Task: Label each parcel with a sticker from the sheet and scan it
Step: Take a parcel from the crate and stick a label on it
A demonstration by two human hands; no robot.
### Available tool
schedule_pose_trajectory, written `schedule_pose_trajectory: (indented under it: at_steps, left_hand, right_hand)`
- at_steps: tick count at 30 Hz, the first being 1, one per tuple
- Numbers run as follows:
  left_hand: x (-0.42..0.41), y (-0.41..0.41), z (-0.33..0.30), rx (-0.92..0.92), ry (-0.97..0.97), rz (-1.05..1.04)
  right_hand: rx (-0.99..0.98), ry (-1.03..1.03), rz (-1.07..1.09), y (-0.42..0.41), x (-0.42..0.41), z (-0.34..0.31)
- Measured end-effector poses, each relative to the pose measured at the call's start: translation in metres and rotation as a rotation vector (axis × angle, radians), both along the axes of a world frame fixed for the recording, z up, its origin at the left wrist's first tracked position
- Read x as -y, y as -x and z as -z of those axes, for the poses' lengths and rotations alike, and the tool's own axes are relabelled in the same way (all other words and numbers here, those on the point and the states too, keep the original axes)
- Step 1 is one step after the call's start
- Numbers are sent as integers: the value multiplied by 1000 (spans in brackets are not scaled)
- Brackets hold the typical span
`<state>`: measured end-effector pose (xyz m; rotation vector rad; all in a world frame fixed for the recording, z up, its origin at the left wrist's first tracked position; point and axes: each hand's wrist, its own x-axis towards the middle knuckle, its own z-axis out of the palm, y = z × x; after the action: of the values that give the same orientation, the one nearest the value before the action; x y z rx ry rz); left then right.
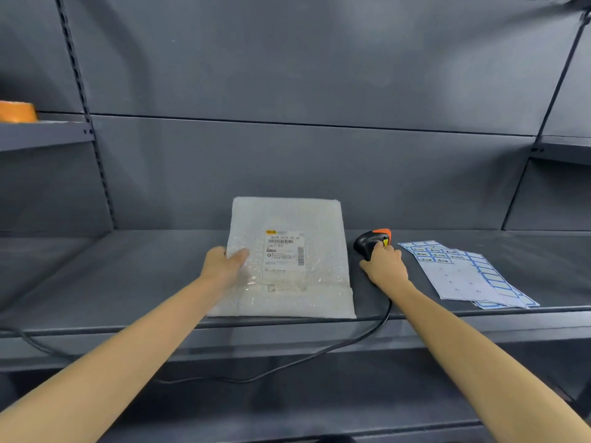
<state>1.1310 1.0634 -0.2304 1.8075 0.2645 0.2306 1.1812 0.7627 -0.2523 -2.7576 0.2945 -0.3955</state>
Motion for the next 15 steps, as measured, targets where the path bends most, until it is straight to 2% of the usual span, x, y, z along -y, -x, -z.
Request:
schedule_pose_trajectory:
  at_steps: [3,9,13,15]
  left_hand:
    - [0,-1,3,-83,-195,-78]
    - [5,0,22,-3,-426,103]
    - [6,-2,26,39,-430,32]
    - [7,-3,26,48,-398,-26]
  right_hand:
    - [-18,-2,-9,0,1,-1]
    - [-66,1,-27,-3,4,-8]
    - [-43,-5,84,0,35,-13]
    - [-100,30,182,5,66,-12]
